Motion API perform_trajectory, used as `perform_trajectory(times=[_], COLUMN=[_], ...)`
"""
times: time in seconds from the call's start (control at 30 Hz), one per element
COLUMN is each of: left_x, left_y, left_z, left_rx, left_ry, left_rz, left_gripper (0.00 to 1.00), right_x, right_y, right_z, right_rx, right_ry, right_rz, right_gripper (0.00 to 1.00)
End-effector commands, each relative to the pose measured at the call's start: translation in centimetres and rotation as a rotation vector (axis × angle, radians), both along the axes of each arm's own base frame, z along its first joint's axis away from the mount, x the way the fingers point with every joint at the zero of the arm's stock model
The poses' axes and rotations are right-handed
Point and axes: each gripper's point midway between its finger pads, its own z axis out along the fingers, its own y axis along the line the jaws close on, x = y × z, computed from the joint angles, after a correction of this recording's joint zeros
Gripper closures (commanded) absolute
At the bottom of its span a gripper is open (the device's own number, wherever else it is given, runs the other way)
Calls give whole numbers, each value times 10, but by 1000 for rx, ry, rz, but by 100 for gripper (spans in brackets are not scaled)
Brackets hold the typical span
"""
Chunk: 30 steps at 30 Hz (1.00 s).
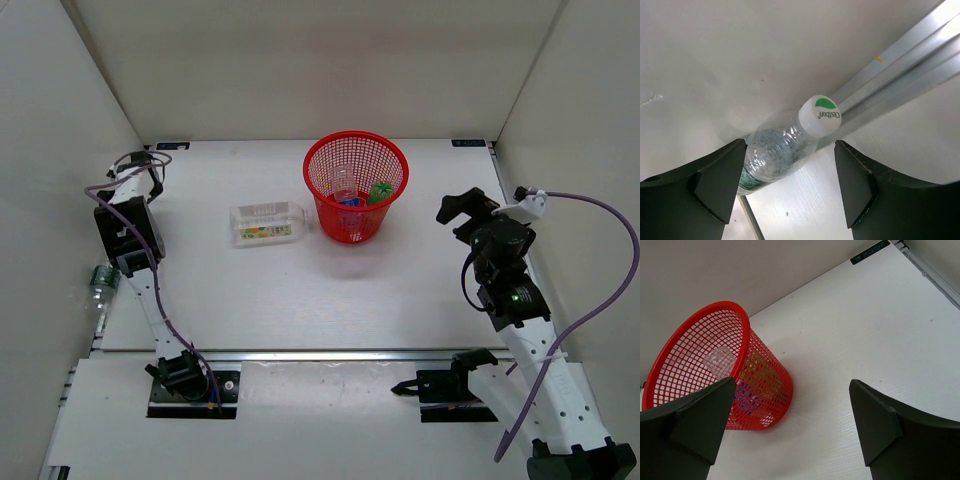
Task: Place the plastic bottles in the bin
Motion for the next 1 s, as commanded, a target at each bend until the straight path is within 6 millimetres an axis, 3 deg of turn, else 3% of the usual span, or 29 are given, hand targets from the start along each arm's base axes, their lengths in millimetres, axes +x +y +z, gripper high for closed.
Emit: perform_trajectory(times=[0.0,0.13,0.3,0.7,0.83,0.97], left_x=[-8,-4,1,-46,-43,-40], left_y=[10,10,4,28,29,27], left_z=[3,7,-3,-12,-6,-15], left_rx=[25,37,18,79,97,79], left_ry=[12,7,10,102,71,78], left_rz=[47,23,1,129,122,121], left_gripper=[18,18,17,19,24,35], right_x=[-3,-3,-2,-7,-4,-5], right_y=[-5,-6,-1,-7,-5,-7], right_z=[10,12,14,24,28,23], right_rx=[8,-2,-2,-20,-29,-37], right_ry=[-37,-41,-45,-71,-85,-74], right_rz=[-35,-37,-35,-64,-60,-64], right_gripper=[6,6,7,7,7,7])
